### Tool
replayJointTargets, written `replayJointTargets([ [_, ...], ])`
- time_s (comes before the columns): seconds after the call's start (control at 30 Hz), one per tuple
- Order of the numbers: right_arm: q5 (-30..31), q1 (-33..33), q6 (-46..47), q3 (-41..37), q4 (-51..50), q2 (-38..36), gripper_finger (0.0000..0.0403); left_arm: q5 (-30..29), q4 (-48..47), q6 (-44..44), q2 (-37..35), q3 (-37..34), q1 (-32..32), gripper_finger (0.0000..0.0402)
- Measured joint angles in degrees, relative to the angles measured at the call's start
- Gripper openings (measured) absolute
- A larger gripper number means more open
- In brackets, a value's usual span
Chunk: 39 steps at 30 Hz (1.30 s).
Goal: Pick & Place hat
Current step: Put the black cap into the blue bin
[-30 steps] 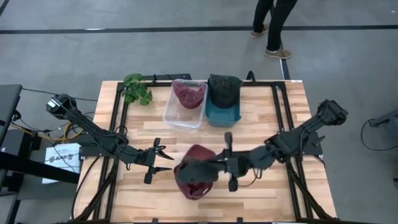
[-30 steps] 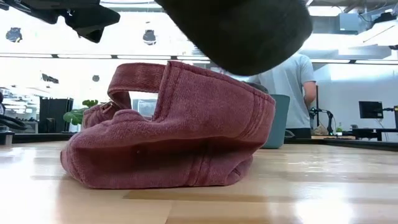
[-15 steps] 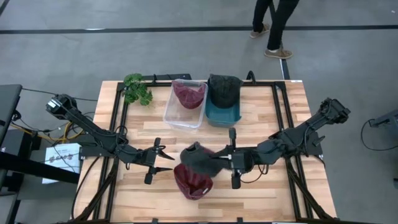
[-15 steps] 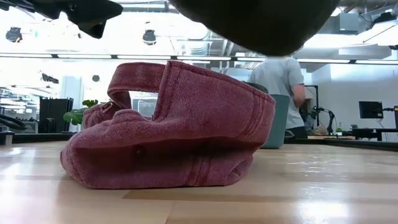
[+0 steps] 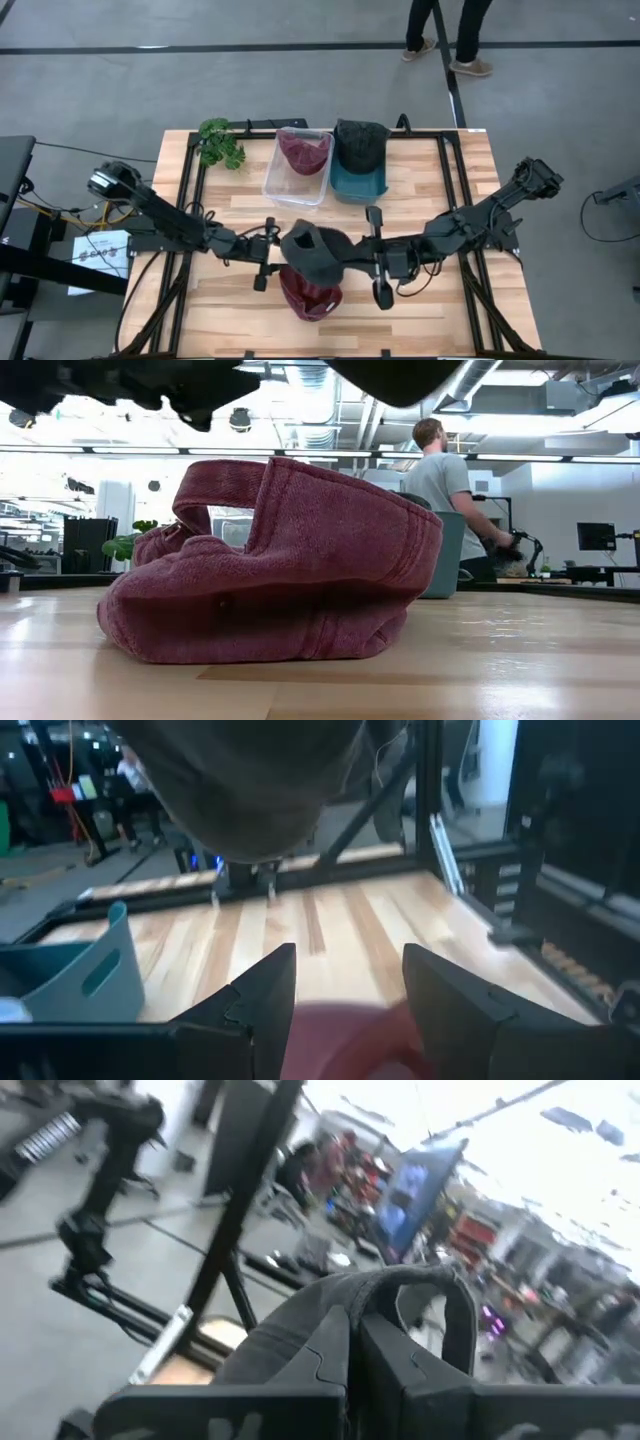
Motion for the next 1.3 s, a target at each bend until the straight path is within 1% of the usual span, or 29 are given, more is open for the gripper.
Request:
replayJointTargets([
  [0.2, -7.9, -0.5, -1.1, 0.0, 3.5, 0.0, 0.0, 7.8, 13.4, -0.1, 6.5, 0.0, 3.1, 0.0184],
  [0.33, -12.4, -1.0, -1.1, 0.0, 4.7, 0.0, 0.0, 11.2, 18.9, -2.0, 9.5, 0.0, 4.8, 0.0184],
  [0.53, -15.0, -2.1, -1.4, 0.0, 5.8, 0.4, 0.0, 16.9, 26.9, -5.1, 12.7, 0.0, 6.7, 0.0184],
  [0.63, -16.3, -2.8, -1.5, -0.1, 6.6, 1.0, 0.0, 17.5, 29.9, -5.7, 14.3, 0.0, 6.7, 0.0184],
  [0.73, -18.2, -4.3, -1.5, 0.0, 8.6, 1.6, 0.0, 17.6, 30.8, -5.7, 15.8, 0.9, 6.7, 0.0184],
  [0.83, -19.3, -5.1, -1.5, 0.0, 8.3, 1.9, 0.0, 18.5, 31.0, -5.7, 17.3, 2.4, 6.7, 0.0184],
  [0.97, -22.4, -7.0, 0.1, 0.0, 9.2, 2.8, 0.0, 20.0, 31.0, -5.7, 18.6, 3.7, 6.7, 0.0184],
  [1.3, -24.9, -7.9, 1.4, -0.1, 11.6, 3.9, 0.0, 20.2, 30.8, -5.9, 19.1, 4.2, 6.7, 0.0184],
])
